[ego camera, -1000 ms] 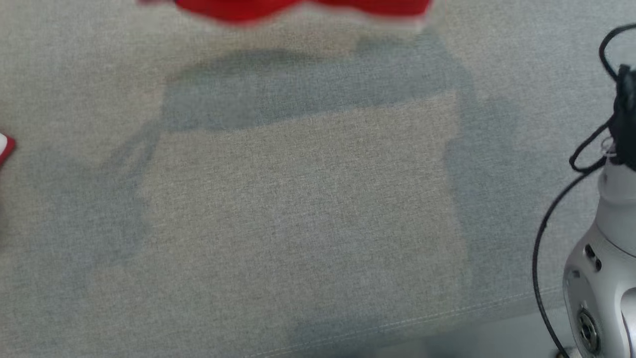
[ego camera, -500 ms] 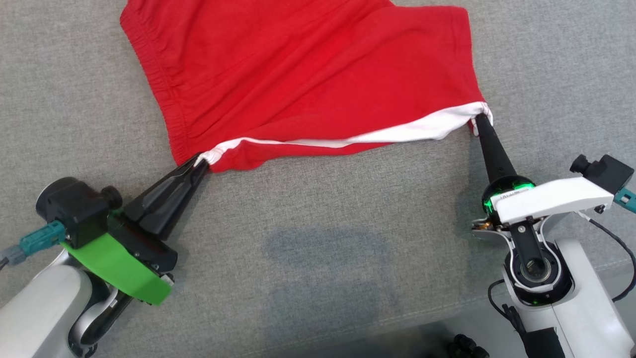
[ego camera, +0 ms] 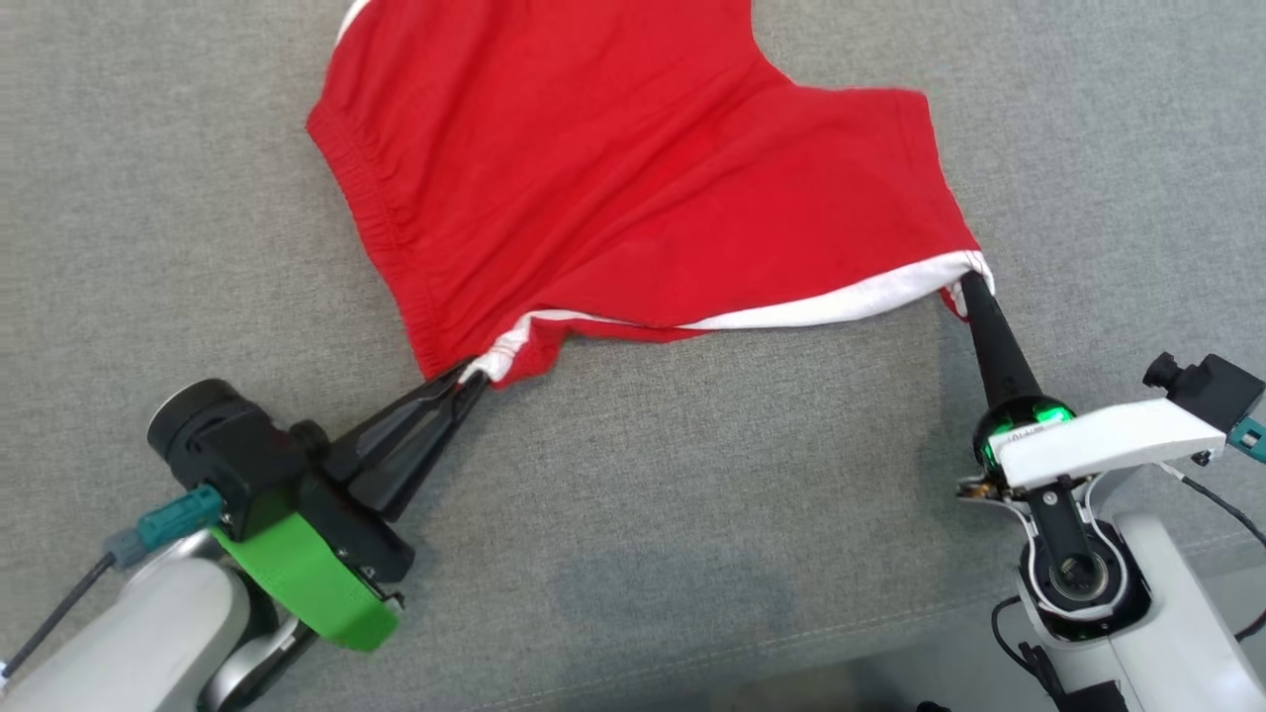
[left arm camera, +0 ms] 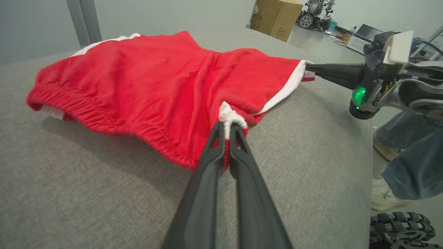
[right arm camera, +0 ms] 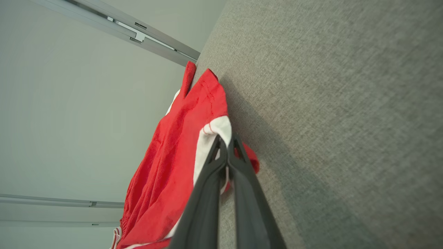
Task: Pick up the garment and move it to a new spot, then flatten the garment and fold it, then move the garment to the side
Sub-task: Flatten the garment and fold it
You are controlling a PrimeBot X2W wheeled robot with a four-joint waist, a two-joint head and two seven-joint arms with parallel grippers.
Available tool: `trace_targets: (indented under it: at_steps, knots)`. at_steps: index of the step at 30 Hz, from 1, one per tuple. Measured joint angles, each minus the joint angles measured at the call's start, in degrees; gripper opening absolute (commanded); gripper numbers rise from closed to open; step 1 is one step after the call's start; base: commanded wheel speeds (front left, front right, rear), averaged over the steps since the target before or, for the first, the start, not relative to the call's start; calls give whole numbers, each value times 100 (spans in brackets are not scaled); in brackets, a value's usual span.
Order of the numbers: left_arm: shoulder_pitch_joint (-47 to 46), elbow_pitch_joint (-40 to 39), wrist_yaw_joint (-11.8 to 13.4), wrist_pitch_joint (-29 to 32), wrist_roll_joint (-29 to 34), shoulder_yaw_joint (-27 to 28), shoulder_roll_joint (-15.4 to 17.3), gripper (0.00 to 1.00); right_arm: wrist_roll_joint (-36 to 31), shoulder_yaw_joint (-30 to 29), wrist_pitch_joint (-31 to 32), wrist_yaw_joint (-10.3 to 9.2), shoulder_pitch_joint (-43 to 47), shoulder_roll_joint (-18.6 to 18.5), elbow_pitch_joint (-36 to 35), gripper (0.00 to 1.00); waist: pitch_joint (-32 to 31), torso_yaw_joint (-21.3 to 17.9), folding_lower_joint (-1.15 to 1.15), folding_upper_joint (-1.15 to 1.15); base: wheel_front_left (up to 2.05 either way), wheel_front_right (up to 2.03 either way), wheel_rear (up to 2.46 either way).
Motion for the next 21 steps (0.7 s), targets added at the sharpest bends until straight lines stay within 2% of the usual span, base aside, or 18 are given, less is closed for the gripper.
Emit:
trace_targets:
  at_steps: [4,11,13,16,21]
  knots:
    - [-5,-369,0,2,145,-189,0,0,-1,62,200,89,189,-266,-27,0,-156,67,0,0,0,0,0]
    - [130,-425,0,3,155,-396,235,0,0,37,402,141,535,-545,-32,0,-377,185,0,0,0,0,0]
    - [212,-393,0,3,155,-401,261,7,0,12,424,141,541,-610,-29,0,-416,203,0,0,0,0,0]
    - [240,-369,0,3,158,-472,287,11,69,-66,525,129,542,-682,-25,0,-441,204,0,0,0,0,0]
    - [242,-321,-1,4,197,-649,289,11,94,-54,765,77,636,-894,70,0,-446,186,0,0,0,0,0]
